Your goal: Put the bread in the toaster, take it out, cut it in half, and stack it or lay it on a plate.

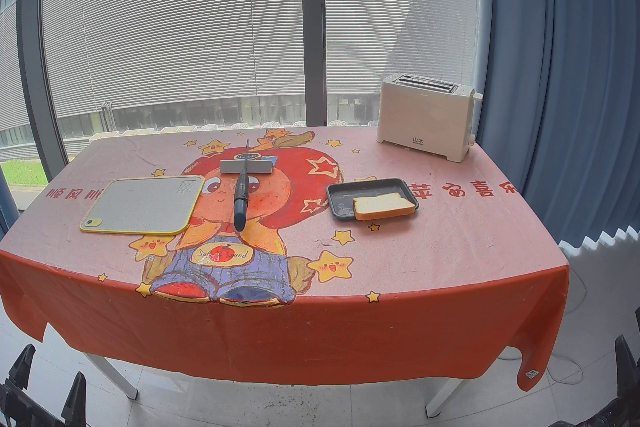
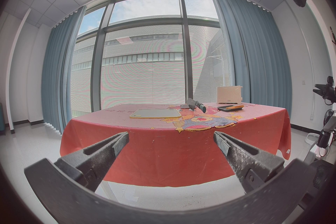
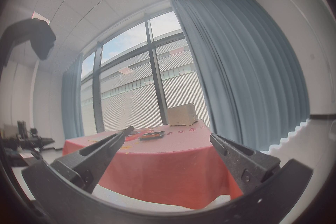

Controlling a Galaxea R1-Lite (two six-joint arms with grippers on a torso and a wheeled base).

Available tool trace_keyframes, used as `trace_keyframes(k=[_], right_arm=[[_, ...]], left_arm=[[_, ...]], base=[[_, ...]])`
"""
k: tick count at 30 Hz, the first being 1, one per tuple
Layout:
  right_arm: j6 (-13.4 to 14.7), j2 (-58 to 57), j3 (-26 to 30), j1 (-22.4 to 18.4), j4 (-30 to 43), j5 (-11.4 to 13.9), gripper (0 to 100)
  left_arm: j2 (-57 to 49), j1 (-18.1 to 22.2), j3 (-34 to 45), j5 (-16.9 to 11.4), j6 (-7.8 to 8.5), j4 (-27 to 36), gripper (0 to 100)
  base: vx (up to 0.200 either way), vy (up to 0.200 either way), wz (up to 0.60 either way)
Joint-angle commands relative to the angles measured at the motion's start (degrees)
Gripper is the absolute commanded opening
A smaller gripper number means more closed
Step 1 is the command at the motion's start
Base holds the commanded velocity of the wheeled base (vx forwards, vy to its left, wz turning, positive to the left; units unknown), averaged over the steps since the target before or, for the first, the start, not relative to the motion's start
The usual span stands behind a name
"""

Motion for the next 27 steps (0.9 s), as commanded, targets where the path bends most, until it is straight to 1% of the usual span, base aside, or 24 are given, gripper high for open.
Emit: trace_keyframes(k=[1,3,4,5,7,8,10,12,13,14,18,19,20,21,23,24,25,26,27], right_arm=[[4.49,0.74,-0.78,0.07,0.97,2.41,100],[6.52,1.53,-0.78,0.07,0.97,3.37,100],[8.54,2.59,-0.87,0.24,0.88,4.17,100],[8.89,2.85,-0.87,0.24,0.88,4.34,100],[12.76,4.79,-0.87,0.51,0.53,5.48,100],[14.07,5.23,-0.87,0.51,0.36,5.92,100],[17.06,6.19,-0.87,0.68,0.36,7.59,100],[18.82,6.46,-0.87,0.68,0.53,9.0,100],[18.82,6.46,-0.87,0.68,0.53,9.0,100],[20.4,6.63,-0.87,0.68,0.88,10.23,100],[22.69,7.42,-0.61,0.68,1.06,11.81,100],[23.74,7.95,-0.61,0.68,0.97,12.25,100],[23.92,8.04,-0.61,0.68,0.97,12.25,100],[26.11,8.83,-0.69,0.68,0.8,12.95,100],[29.37,9.62,-0.78,0.68,0.62,14.36,100],[29.63,9.71,-0.78,0.68,0.53,14.45,100],[30.86,9.97,-0.78,0.68,0.53,15.33,100],[30.95,9.97,-0.78,0.68,0.53,15.33,100],[32.18,10.15,-0.78,0.68,0.53,16.21,100]], left_arm=[[-0.93,0.01,0.92,0.01,0.02,-0.01,100],[-0.93,0.01,1.01,0.01,0.02,-0.01,100],[-0.93,0.01,1.01,0.01,0.02,-0.01,100],[-0.93,0.01,1.01,0.01,0.02,-0.01,100],[-0.93,0.01,0.92,0.01,0.02,-0.01,100],[-0.93,0.01,1.01,0.01,0.02,-0.01,100],[-0.93,0.01,1.01,0.01,0.02,-0.01,100],[-0.93,0.01,0.92,0.01,0.02,-0.01,100],[-0.93,0.01,0.92,0.01,0.02,-0.01,100],[-0.93,0.01,1.01,0.01,0.02,-0.01,100],[-0.93,0.01,1.01,0.01,0.02,-0.01,100],[-0.93,0.01,1.01,0.01,0.02,-0.01,100],[-0.93,0.01,1.01,0.01,0.02,-0.01,100],[-0.93,0.01,1.01,0.01,0.02,-0.01,100],[-0.93,0.01,0.92,0.01,0.02,-0.01,100],[-0.93,0.01,1.01,0.01,0.02,-0.01,100],[-0.93,0.01,0.92,0.01,0.02,-0.01,100],[-0.93,0.01,1.01,0.01,0.02,-0.01,100],[-0.93,0.01,1.01,0.01,0.02,-0.01,100]], base=[[0.0,0.0,0.0],[0.0,0.0,0.0],[0.0,0.0,0.0],[0.0,0.0,0.0],[0.0,0.0,0.0],[0.0,0.0,0.0],[0.0,0.0,0.0],[0.0,0.0,0.0],[0.0,0.0,0.0],[0.0,0.0,0.0],[0.0,0.0,0.0],[0.0,0.0,0.0],[0.0,0.0,0.0],[0.0,0.0,0.0],[0.0,0.0,0.0],[0.0,0.0,0.0],[0.0,0.0,0.0],[0.0,0.0,0.0],[0.0,0.0,0.0]])
